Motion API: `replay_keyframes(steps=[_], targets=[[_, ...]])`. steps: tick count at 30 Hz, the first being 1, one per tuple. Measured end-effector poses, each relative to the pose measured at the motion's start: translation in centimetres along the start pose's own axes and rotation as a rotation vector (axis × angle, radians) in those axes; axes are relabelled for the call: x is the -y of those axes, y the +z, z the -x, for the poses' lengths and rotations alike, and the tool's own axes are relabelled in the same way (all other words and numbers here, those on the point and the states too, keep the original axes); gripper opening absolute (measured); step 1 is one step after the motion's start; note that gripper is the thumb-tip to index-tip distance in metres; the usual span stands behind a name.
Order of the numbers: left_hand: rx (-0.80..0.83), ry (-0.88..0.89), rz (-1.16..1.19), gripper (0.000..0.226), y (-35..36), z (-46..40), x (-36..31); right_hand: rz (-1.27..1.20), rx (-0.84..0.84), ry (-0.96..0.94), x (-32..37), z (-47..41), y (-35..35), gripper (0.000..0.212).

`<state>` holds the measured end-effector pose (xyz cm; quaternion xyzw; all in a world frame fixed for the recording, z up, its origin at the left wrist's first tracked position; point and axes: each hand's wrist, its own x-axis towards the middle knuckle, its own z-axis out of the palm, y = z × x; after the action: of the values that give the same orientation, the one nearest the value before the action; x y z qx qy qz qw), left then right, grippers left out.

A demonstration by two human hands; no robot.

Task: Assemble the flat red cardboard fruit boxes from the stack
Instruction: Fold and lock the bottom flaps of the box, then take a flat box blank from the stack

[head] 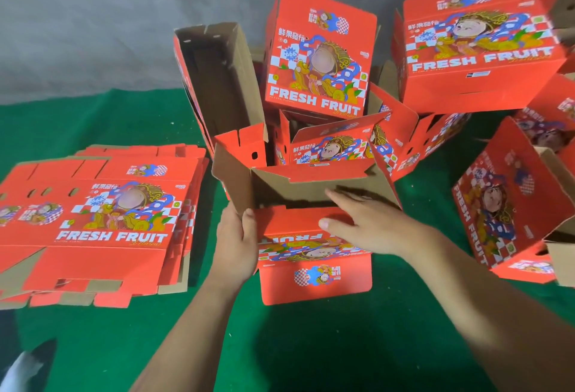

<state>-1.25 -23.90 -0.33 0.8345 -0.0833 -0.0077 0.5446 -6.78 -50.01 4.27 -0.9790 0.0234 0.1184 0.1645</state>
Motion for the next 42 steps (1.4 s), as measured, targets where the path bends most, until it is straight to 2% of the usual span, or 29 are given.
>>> replay_keyframes(steps=[2, 6, 7, 10, 12, 14, 16, 19, 21, 24, 26, 28, 31, 36, 39, 42], targets=[[-0.026, 0.048, -0.015, 0.026, 0.0, 0.4, 0.0, -0.007, -0.037, -0.010, -0.4, -0.5, -0.5, 0.092], [-0.057, 0.155, -0.027, 0.045, -0.3, 0.9, -0.7, 0.189, -0.269, -0.142, -0.1, -0.6, -0.7, 0.098], [-0.057, 0.175, -0.025, 0.052, -0.4, 1.0, -0.9, 0.211, -0.342, -0.188, -0.3, -0.6, -0.7, 0.092], [-0.024, 0.240, 0.004, 0.068, -0.9, 1.4, -1.7, 0.161, -0.627, -0.334, -0.8, -0.3, -0.4, 0.055], [0.024, 0.268, 0.046, 0.072, -1.0, 1.5, -2.0, 0.116, -0.724, -0.319, -1.2, -0.2, 0.0, 0.046], [0.048, 0.231, 0.111, 0.070, -1.1, 1.7, -2.1, 0.102, -0.716, -0.276, -1.4, -0.1, 0.1, 0.041], [0.050, 0.171, 0.166, 0.063, -1.3, 1.9, -2.0, 0.093, -0.749, -0.339, -1.3, 0.0, -0.2, 0.036], [0.040, 0.156, 0.208, 0.052, -1.8, 1.9, -1.6, 0.110, -0.905, -0.493, -0.9, 0.3, -0.7, 0.034], [0.068, 0.191, 0.215, 0.050, -2.3, 1.6, -1.7, 0.144, -0.980, -0.528, -0.7, 0.3, -0.7, 0.035], [0.134, 0.226, 0.243, 0.045, -2.3, 1.4, -2.1, 0.112, -0.938, -0.531, -0.4, 0.4, -0.4, 0.038], [0.182, 0.185, 0.262, 0.054, -2.2, 1.4, -2.3, 0.124, -0.909, -0.515, -0.3, 0.2, 0.0, 0.038], [0.201, 0.176, 0.166, 0.062, -2.7, 1.1, -2.4, 0.157, -0.884, -0.481, -0.2, 0.1, 0.0, 0.041], [0.237, 0.260, -0.020, 0.054, -4.1, 0.7, -2.8, 0.200, -0.871, -0.439, 0.2, 0.2, -0.4, 0.045], [0.381, 0.225, -0.128, 0.027, -6.0, 0.6, -3.8, 0.271, -0.847, -0.361, 1.3, 1.2, -0.6, 0.051], [0.450, 0.167, -0.174, 0.041, -7.0, 0.0, -4.0, 0.330, -0.797, -0.282, 1.9, 2.0, -1.8, 0.064], [0.443, 0.133, -0.178, 0.050, -7.0, 0.0, -3.7, 0.336, -0.685, -0.214, 2.5, 2.6, -2.5, 0.064]])
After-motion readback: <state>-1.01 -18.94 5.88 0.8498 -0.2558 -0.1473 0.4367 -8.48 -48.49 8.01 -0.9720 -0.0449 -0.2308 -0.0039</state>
